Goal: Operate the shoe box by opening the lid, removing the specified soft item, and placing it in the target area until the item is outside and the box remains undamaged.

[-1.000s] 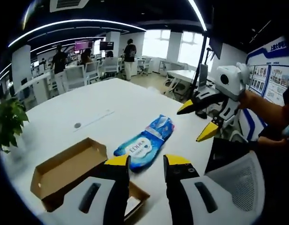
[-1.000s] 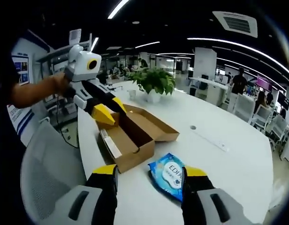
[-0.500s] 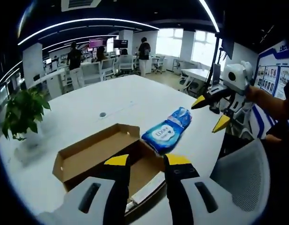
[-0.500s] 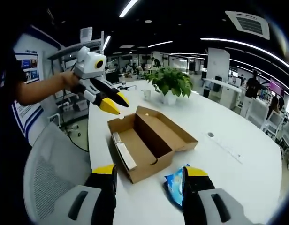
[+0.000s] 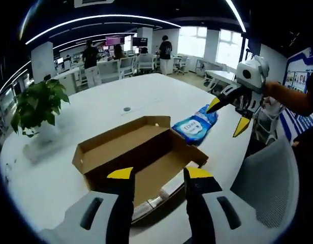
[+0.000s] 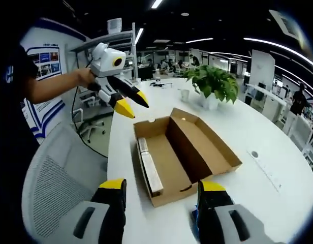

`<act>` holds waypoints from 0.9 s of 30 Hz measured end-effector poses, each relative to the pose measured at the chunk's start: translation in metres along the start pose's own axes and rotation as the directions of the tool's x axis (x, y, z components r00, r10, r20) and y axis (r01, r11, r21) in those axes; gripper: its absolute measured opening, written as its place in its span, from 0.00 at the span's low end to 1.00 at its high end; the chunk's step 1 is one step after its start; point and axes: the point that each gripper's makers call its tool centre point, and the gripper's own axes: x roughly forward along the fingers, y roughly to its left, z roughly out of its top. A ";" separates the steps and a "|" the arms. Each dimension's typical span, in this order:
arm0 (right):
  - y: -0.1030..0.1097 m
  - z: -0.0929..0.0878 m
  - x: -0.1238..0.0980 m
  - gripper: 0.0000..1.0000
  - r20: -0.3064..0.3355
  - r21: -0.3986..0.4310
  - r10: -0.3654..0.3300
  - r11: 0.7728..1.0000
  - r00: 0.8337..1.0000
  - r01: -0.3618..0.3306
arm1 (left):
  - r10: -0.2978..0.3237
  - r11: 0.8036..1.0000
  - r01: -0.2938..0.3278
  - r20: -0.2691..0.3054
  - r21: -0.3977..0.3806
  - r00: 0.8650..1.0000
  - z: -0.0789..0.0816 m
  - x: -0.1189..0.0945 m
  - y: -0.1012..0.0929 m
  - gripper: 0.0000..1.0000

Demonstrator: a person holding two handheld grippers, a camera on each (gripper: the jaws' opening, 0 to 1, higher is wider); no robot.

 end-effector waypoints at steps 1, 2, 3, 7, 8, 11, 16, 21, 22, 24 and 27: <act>0.001 -0.001 0.005 0.55 -0.010 -0.012 0.012 1.000 1.000 -0.012 | 0.012 1.000 -0.012 -0.005 -0.001 1.000 -0.004 -0.002 0.004 0.39; 0.001 -0.001 0.006 0.55 -0.012 -0.017 0.017 1.000 1.000 -0.017 | 0.025 1.000 -0.025 -0.011 -0.005 1.000 -0.009 -0.004 0.008 0.39; 0.001 0.000 0.014 0.55 -0.012 -0.032 0.031 0.999 0.999 -0.031 | 0.043 0.999 -0.043 -0.019 -0.019 0.999 -0.016 -0.007 0.014 0.38; 0.002 -0.001 0.028 0.54 -0.025 -0.053 0.070 0.996 0.997 -0.072 | 0.092 0.994 -0.094 -0.031 -0.054 0.995 -0.035 -0.016 0.033 0.36; 0.003 -0.002 0.031 0.54 -0.031 -0.062 0.080 0.995 0.996 -0.082 | 0.103 0.992 -0.105 -0.032 -0.068 0.994 -0.039 -0.018 0.037 0.35; 0.002 -0.004 0.043 0.54 -0.048 -0.097 0.098 0.990 0.994 -0.103 | 0.145 0.985 -0.149 -0.045 -0.090 0.988 -0.053 -0.023 0.052 0.34; 0.002 -0.013 0.064 0.53 -0.091 -0.123 0.125 0.983 0.988 -0.135 | 0.187 0.974 -0.194 -0.066 -0.121 0.980 -0.073 -0.026 0.068 0.33; 0.001 -0.020 0.080 0.52 -0.124 -0.121 0.141 0.980 0.982 -0.156 | 0.202 0.965 -0.211 -0.075 -0.153 0.976 -0.088 -0.026 0.075 0.31; 0.001 -0.021 0.082 0.52 -0.129 -0.126 0.142 0.979 0.981 -0.158 | 0.207 0.963 -0.218 -0.079 -0.162 0.975 -0.091 -0.026 0.077 0.30; 0.000 -0.023 0.088 0.52 -0.144 -0.135 0.143 0.977 0.979 -0.163 | 0.211 0.959 -0.222 -0.080 -0.178 0.974 -0.095 -0.024 0.079 0.30; -0.002 -0.025 0.095 0.52 -0.164 -0.141 0.150 0.975 0.975 -0.174 | 0.220 0.952 -0.232 -0.081 -0.198 0.972 -0.100 -0.022 0.082 0.29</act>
